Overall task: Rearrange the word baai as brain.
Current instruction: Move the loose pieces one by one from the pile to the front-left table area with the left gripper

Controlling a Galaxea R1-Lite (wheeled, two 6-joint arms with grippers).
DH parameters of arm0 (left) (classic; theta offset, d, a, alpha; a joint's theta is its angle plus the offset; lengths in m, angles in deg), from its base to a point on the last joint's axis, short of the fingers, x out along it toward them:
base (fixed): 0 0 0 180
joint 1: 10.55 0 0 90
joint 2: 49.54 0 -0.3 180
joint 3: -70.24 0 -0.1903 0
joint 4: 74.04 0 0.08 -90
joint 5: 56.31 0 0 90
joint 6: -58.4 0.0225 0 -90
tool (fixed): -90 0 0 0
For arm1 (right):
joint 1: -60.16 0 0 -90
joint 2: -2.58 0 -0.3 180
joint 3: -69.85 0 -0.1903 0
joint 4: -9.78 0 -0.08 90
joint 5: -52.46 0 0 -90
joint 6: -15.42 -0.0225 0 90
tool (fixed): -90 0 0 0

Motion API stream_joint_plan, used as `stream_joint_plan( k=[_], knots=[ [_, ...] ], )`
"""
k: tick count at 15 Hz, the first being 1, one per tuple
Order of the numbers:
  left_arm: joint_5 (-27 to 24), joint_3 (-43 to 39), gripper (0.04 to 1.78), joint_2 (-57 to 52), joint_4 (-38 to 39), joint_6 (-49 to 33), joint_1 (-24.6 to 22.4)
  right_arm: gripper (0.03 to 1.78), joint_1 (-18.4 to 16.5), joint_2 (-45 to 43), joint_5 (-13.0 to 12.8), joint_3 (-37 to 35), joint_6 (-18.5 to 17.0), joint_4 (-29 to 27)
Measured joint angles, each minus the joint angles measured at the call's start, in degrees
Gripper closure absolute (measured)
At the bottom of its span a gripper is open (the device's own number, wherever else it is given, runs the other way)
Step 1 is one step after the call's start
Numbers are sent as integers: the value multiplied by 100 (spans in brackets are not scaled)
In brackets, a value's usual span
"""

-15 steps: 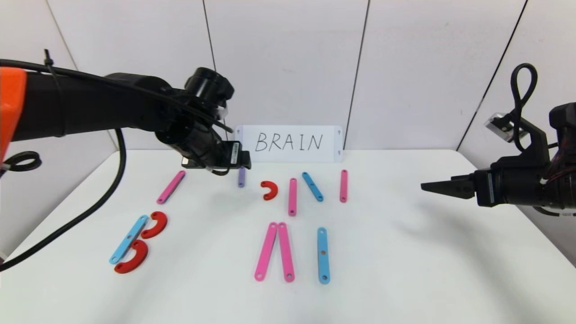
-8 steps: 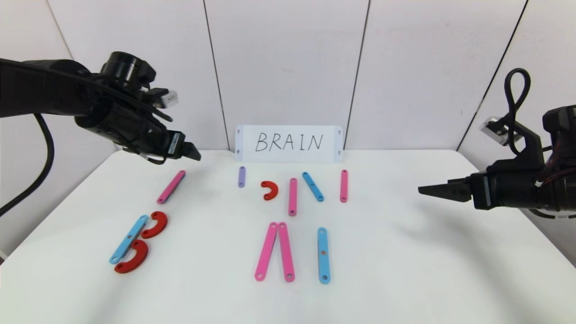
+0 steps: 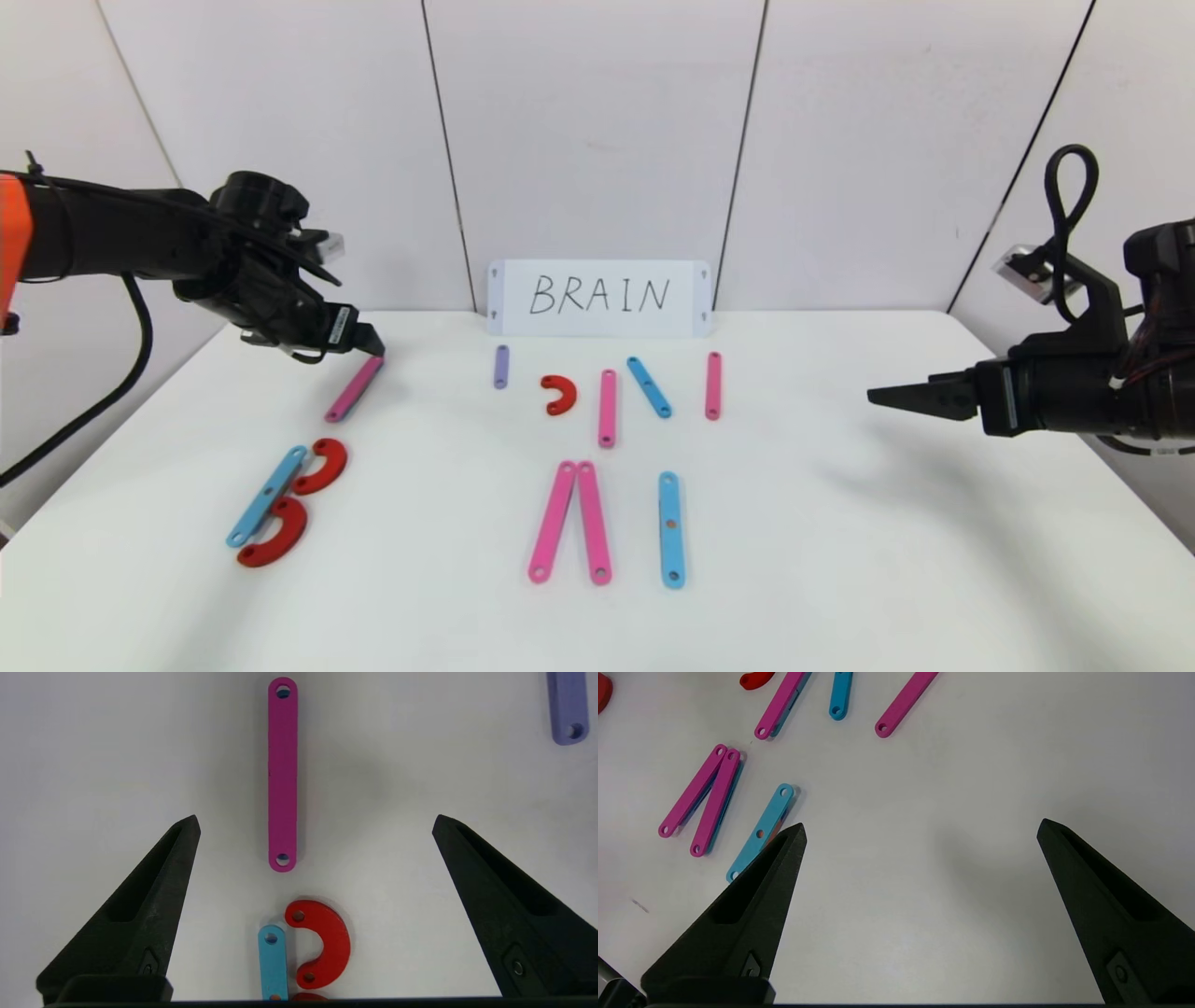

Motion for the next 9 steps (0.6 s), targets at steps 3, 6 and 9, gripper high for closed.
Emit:
stream_joint_plan(
  k=[3,6,9],
  knots=[
    [5,185,8,428,41,-44,-149,8,11,16,2,-22,13,0],
    [9,328,8,808,49,-73,-234,8,18,35,-13,-26,9,1],
    [-26,332,9,997,44,-79,-289,8,23,55,-17,-26,13,1]
  ],
)
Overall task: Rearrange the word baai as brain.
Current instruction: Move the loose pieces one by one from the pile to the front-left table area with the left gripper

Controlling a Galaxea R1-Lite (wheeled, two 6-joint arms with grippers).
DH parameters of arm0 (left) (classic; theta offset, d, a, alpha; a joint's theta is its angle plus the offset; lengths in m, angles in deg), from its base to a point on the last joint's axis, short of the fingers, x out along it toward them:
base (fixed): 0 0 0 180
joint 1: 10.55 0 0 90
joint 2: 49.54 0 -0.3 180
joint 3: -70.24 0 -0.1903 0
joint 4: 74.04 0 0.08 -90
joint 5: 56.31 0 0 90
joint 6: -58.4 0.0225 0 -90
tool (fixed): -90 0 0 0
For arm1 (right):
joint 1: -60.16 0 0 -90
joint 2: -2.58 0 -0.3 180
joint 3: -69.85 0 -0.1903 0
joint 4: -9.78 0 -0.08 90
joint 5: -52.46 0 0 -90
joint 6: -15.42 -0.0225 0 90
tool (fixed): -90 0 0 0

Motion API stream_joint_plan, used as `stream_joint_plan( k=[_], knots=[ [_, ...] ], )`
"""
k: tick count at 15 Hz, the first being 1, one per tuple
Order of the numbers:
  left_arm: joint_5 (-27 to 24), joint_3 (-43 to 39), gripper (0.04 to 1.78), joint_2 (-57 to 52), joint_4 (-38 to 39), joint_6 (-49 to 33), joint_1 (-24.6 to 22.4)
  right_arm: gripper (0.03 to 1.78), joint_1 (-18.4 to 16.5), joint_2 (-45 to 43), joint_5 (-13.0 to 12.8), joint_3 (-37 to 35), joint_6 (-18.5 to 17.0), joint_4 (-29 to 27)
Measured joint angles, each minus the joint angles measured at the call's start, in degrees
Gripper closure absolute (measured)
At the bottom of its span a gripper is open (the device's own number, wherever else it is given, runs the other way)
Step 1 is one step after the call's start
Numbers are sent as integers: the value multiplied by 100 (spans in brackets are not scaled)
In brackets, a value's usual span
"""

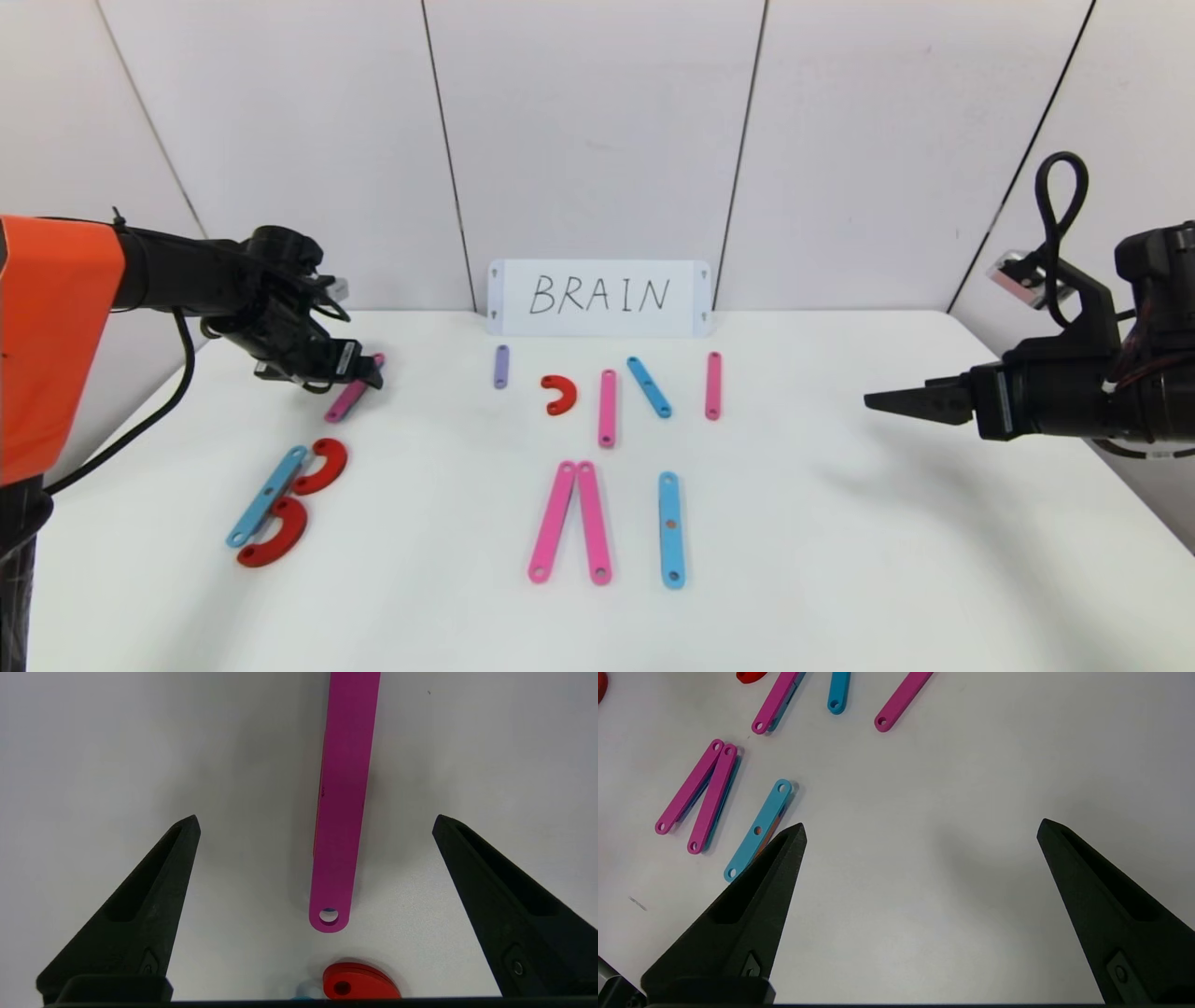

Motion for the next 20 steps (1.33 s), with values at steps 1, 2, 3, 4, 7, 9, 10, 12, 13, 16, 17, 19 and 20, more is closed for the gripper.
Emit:
stream_joint_plan(
  k=[1,2,3,4,7,9,10,12,13,16,17,19,20],
  knots=[
    [0,0,11,28,2,5,-4,8,5,7,0,0,-2,0],
    [-2,13,17,56,6,2,-9,8,13,11,1,-2,0,0],
    [-5,33,25,83,17,-2,-12,8,20,13,0,-5,0,0],
    [-2,40,36,108,13,-2,-12,8,22,18,0,-7,0,0],
    [-10,57,83,174,44,-2,-41,8,22,18,-7,-10,0,-1],
    [-13,62,121,202,44,-2,-44,8,22,18,-2,-11,0,0],
    [-13,79,136,224,44,-6,-39,8,22,18,0,-22,0,0],
    [-7,96,151,240,41,-13,-39,8,27,18,-2,-32,1,-1],
    [-7,99,152,240,39,-13,-39,8,28,18,-5,-33,1,-1],
    [-5,55,152,179,24,-20,-28,8,35,18,-7,-33,1,0],
    [-5,13,152,130,5,-24,-26,8,39,18,-7,-33,0,-1],
    [-27,-174,152,-73,17,-99,7,8,41,18,4,-38,0,0],
    [-73,-339,152,-223,26,-157,52,8,50,18,6,-41,1,0]
  ],
)
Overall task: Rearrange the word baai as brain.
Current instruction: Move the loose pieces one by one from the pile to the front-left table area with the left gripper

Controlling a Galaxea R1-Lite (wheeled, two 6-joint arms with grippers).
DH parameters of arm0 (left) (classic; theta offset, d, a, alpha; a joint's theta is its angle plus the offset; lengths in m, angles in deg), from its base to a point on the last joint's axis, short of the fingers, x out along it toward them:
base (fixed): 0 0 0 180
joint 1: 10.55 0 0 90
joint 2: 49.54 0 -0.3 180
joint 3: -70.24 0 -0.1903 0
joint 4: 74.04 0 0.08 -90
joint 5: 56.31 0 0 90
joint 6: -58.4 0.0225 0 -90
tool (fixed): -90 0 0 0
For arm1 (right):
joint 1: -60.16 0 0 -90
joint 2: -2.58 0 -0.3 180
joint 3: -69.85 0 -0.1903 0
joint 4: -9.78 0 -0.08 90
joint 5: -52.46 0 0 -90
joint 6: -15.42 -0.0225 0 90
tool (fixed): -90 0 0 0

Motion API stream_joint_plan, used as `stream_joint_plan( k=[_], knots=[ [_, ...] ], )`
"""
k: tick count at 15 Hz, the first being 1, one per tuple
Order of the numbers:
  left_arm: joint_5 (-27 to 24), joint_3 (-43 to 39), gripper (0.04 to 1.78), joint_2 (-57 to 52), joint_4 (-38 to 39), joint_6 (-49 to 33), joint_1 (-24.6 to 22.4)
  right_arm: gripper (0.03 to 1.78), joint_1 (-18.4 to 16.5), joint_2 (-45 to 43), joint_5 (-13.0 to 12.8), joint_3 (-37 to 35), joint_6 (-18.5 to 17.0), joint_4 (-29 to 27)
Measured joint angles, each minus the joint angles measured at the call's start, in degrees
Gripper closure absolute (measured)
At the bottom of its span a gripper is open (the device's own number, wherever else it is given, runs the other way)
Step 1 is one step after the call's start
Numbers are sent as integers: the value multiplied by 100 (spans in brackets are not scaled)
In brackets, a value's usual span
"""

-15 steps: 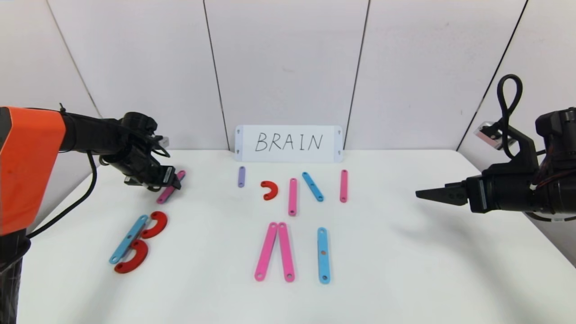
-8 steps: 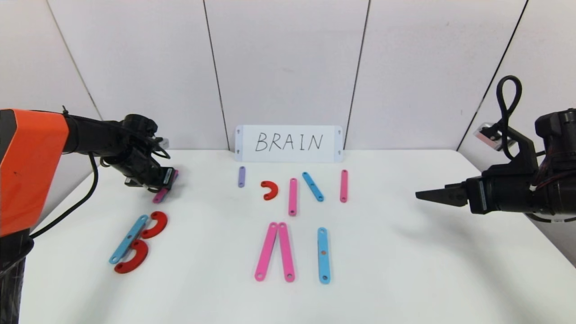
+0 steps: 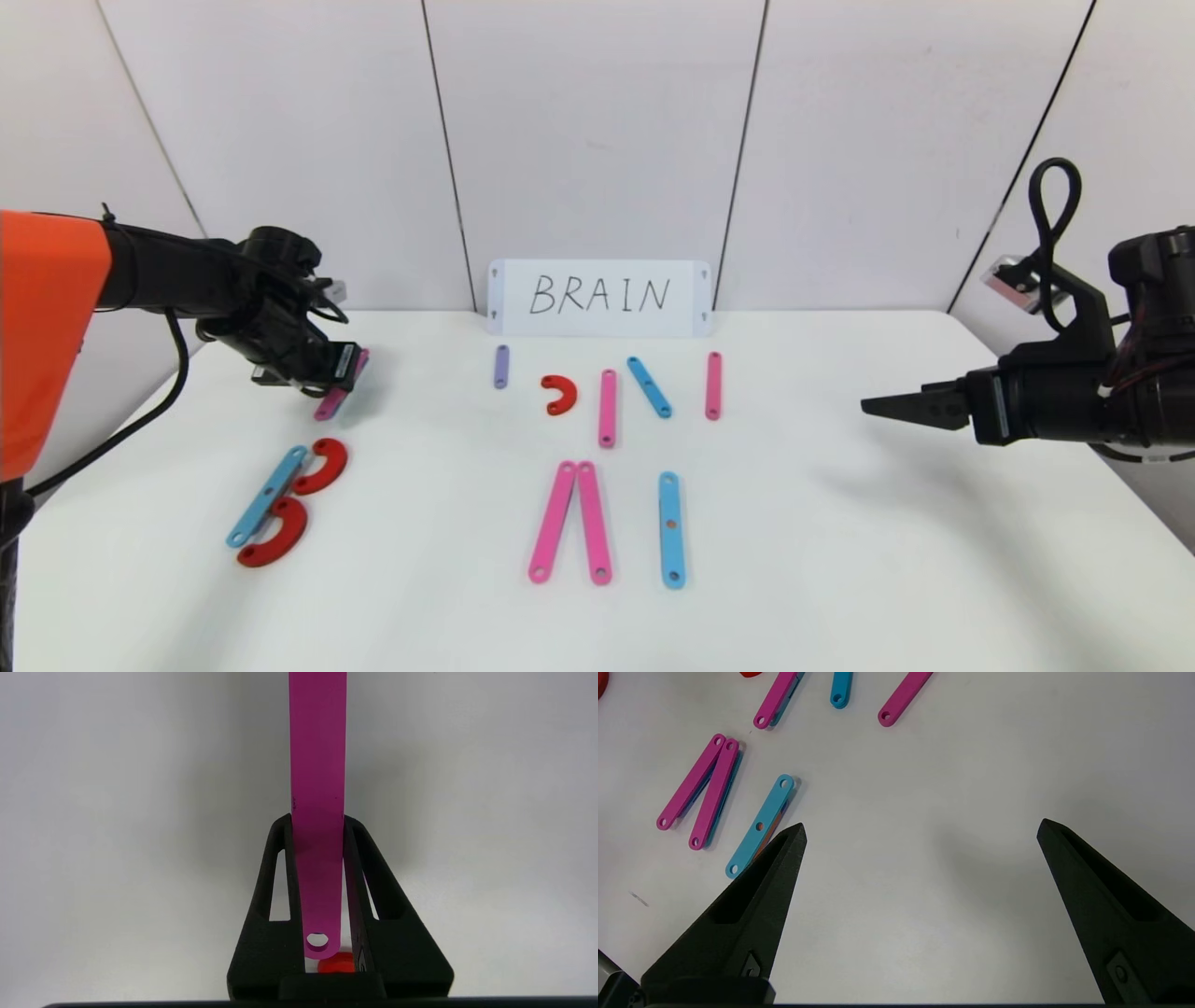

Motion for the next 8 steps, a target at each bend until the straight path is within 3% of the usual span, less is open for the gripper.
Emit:
stream_joint_plan(
  k=[8],
  knots=[
    [284,-2148,152,-1508,24,-1164,980,8,40,41,-11,-10,-1,0]
  ],
)
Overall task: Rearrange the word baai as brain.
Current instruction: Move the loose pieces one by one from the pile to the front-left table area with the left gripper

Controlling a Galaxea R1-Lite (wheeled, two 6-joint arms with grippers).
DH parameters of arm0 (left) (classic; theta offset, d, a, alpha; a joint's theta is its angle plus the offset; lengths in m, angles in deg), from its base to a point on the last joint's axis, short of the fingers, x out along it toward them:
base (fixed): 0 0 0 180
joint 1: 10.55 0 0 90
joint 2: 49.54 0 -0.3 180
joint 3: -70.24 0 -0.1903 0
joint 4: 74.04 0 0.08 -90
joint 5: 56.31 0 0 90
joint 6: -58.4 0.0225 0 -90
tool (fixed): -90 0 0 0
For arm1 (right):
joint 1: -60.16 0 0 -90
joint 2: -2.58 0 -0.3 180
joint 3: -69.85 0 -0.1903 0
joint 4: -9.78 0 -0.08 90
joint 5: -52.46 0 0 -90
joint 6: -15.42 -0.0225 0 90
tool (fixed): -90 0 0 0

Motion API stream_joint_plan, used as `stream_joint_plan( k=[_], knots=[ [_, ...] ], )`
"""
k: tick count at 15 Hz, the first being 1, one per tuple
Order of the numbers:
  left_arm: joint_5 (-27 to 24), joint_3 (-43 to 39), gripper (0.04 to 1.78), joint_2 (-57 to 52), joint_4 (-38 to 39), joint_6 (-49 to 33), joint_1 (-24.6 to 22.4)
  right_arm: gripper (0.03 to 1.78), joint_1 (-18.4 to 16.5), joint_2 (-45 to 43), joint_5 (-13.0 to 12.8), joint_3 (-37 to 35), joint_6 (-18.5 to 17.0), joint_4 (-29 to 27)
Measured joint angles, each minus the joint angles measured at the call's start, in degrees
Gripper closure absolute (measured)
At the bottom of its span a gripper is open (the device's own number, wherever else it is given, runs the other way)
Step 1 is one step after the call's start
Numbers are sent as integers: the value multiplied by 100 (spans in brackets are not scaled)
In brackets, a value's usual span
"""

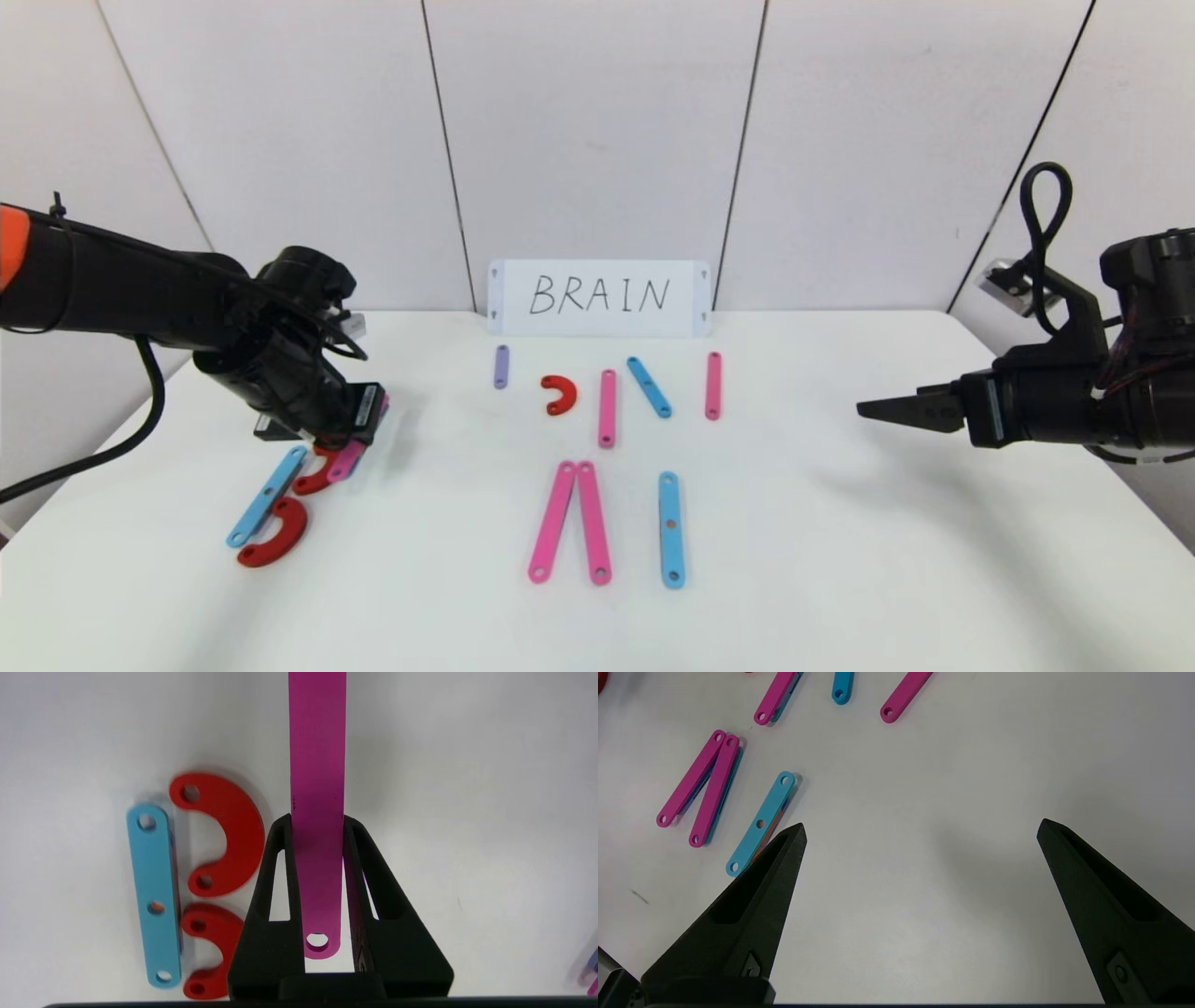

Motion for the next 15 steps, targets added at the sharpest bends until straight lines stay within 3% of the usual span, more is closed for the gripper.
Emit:
stream_joint_plan(
  k=[7,15],
  knots=[
    [290,-1364,152,-556,273,-649,746,8,44,37,-38,-26,1,0],
    [296,-1499,150,-455,339,-734,962,8,45,34,-49,-28,4,0]
  ],
)
